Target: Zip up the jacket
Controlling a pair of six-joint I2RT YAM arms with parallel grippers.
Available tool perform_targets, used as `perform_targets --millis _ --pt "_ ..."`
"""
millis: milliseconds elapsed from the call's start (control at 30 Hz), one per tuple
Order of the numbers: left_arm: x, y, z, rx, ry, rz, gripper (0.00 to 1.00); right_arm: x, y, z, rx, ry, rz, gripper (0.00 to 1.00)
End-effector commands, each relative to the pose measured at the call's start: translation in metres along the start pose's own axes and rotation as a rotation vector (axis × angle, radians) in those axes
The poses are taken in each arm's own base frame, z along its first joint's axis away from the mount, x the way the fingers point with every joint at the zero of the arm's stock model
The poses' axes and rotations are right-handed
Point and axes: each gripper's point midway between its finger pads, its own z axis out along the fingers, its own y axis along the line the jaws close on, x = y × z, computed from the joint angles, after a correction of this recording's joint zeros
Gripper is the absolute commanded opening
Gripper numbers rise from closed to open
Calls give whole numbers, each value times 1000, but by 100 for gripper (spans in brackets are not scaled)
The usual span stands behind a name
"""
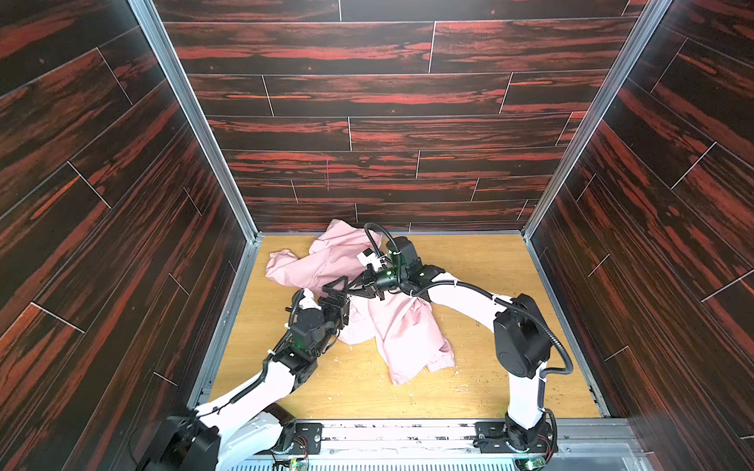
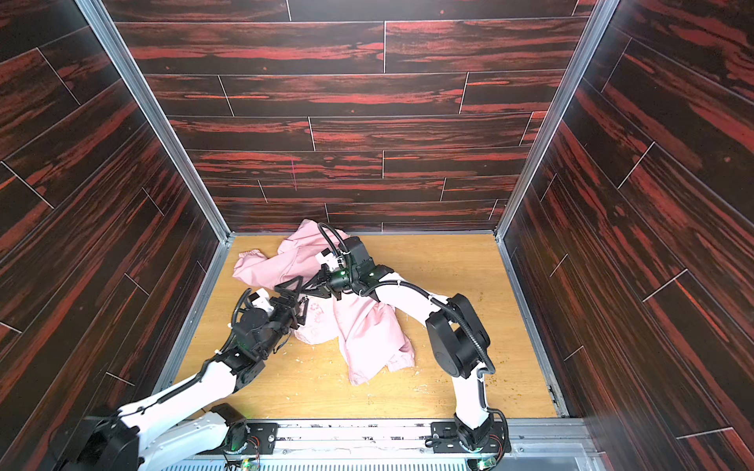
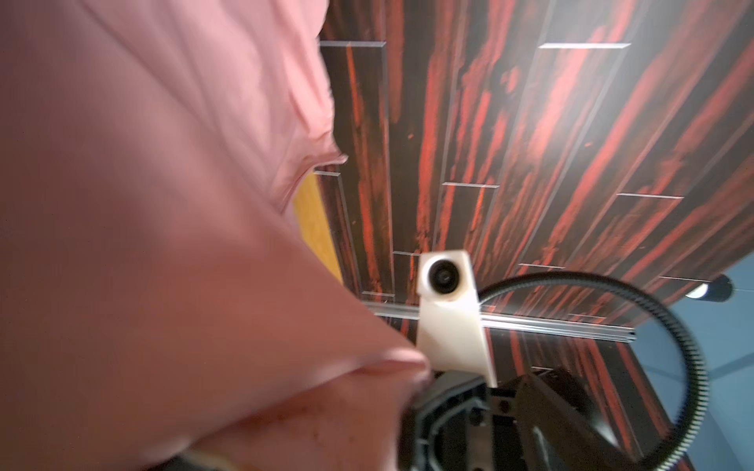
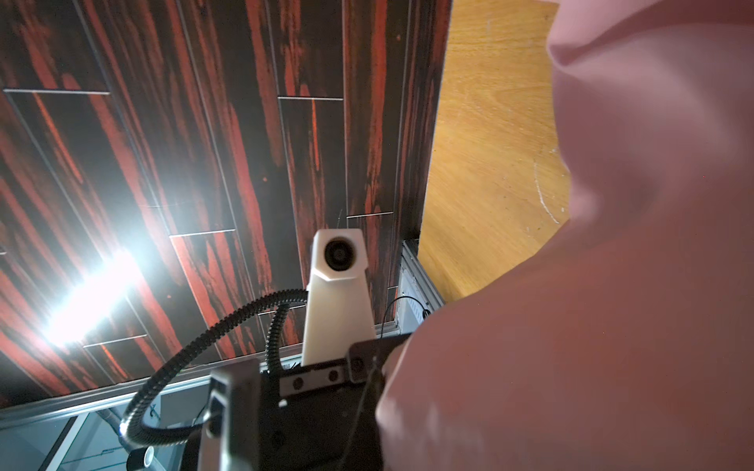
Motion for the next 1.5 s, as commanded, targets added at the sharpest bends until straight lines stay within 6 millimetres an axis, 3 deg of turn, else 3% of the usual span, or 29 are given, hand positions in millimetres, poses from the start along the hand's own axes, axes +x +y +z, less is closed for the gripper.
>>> perform_targets --millis 0,267,600,933,1267,1467 --pt "-13 2 -9 -17 -66 66 96 7 18 -11 -24 -3 -29 0" --pt "-15 -4 -21 -16 -57 134 77 7 15 -12 -3 -11 -38 0" --pt "16 -18 -15 31 134 245 58 7 21 -16 -8 -14 -55 0" --pt "20 -29 -19 77 174 287 38 9 25 -25 -13 -17 -66 0" --pt "9 -20 -20 59 157 260 38 12 27 -31 -12 -17 -81 0" --pt "13 -31 -17 106 186 260 34 14 26 -32 -11 -14 -81 0"
